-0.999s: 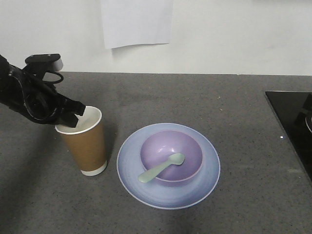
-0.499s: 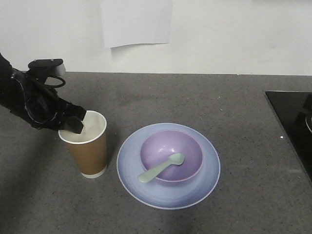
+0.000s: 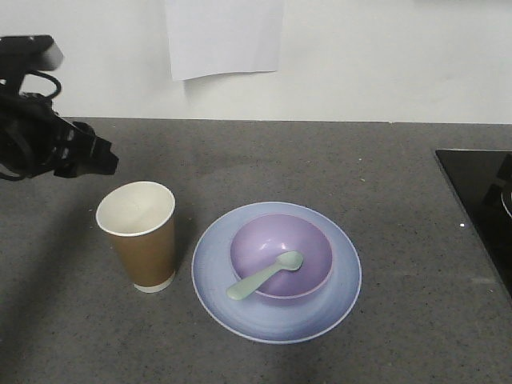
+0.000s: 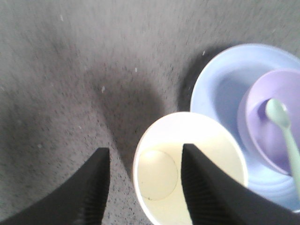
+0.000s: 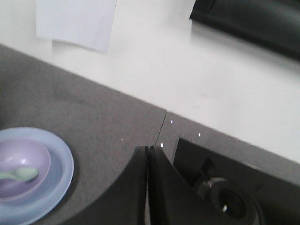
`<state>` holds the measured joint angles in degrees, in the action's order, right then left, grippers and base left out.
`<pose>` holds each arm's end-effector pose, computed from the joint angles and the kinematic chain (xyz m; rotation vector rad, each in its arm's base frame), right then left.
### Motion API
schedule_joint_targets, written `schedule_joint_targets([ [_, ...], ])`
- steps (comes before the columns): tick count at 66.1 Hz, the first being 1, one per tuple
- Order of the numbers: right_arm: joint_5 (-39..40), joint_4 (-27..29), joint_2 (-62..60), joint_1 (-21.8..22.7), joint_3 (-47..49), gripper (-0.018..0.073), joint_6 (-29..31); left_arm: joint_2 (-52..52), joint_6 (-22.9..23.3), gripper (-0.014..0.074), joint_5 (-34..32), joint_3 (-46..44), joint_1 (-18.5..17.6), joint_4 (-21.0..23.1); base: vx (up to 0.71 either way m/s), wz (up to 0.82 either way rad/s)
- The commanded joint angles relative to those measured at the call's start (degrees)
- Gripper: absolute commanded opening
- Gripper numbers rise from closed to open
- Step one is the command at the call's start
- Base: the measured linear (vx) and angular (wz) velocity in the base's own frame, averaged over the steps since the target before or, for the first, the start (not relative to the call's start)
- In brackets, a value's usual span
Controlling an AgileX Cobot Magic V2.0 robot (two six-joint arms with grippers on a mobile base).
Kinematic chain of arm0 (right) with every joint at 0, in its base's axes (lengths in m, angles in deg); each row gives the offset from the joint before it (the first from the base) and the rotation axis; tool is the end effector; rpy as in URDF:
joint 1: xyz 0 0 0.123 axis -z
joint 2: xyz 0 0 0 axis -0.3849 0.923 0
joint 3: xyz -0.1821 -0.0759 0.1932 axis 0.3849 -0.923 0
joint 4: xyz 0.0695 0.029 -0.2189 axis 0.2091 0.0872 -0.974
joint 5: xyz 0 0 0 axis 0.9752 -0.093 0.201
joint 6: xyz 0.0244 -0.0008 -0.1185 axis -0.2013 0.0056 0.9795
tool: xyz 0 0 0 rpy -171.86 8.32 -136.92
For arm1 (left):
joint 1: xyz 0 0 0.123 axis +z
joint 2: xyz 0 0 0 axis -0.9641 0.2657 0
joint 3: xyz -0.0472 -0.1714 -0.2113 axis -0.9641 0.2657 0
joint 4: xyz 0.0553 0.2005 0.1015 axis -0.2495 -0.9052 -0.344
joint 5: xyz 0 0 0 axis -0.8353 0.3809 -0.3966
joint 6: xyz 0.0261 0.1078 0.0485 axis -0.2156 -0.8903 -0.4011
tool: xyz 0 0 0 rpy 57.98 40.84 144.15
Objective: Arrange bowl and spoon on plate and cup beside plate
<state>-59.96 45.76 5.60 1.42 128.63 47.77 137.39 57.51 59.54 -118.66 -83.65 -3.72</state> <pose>0.0822 -0.0021 0.4804 -0.3747 1.8423 -0.1497 0.2786 -0.0812 0.3367 0.3286 2.4564 -0.4431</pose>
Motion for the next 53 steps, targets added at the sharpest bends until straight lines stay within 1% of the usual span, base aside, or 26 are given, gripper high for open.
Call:
schedule_joint_targets([
  [1,10.31,-1.85,2.33,0.34,0.93,-0.0005,-0.19,-5.77,-1.35,0.0337,-4.29,-1.57,-0.23,1.42,0.00,0.00],
  [6,12.81,-3.16,4.29,0.34,0.93,-0.0005,-0.81,-9.06,-2.43,0.0316,-6.17,-1.57,-0.23,1.42,0.00,0.00],
  [12,13.62,-6.16,7.49,0.34,0.93,-0.0005,-2.81,-12.55,-3.27,0.0274,-8.31,-1.57,-0.23,1.42,0.00,0.00],
  [20,14.96,-8.56,10.93,0.34,0.63,-0.0005,-6.15,-16.86,-3.92,0.0181,-10.98,-0.87,-0.23,0.35,0.00,0.00],
  [26,22.23,-10.37,10.82,0.34,-3.27,-0.0005,-8.98,-19.52,-4.01,0.0107,-13.63,1.84,-0.23,-1.32,0.00,0.00],
  [30,26.67,-12.14,10.13,0.34,-7.70,-0.0005,-12.35,-21.56,-4.01,0.0053,-15.51,5.32,-0.23,-2.39,0.00,0.00],
  [33,28.19,-13.46,9.51,0.34,-11.07,-0.0005,-15.14,-23.02,-4.01,0.0015,-17.11,8.22,-0.23,-3.11,0.00,0.00],
  [35,29.42,-14.69,9.01,0.34,-14.11,-0.0005,-18.00,-24.24,-4.01,-0.0004,-18.03,10.35,-0.23,-3.21,0.00,0.00],
  [45,33.26,-22.54,6.76,0.34,-27.44,-0.0005,-26.57,-29.62,-3.44,-0.0007,-23.07,23.15,-0.23,-2.54,0.00,0.00],
  [53,36.26,-27.12,4.55,0.34,-36.65,-0.0005,-34.38,-34.25,-3.44,-0.0007,-27.51,32.72,-0.23,-2.54,0.00,0.00],
])
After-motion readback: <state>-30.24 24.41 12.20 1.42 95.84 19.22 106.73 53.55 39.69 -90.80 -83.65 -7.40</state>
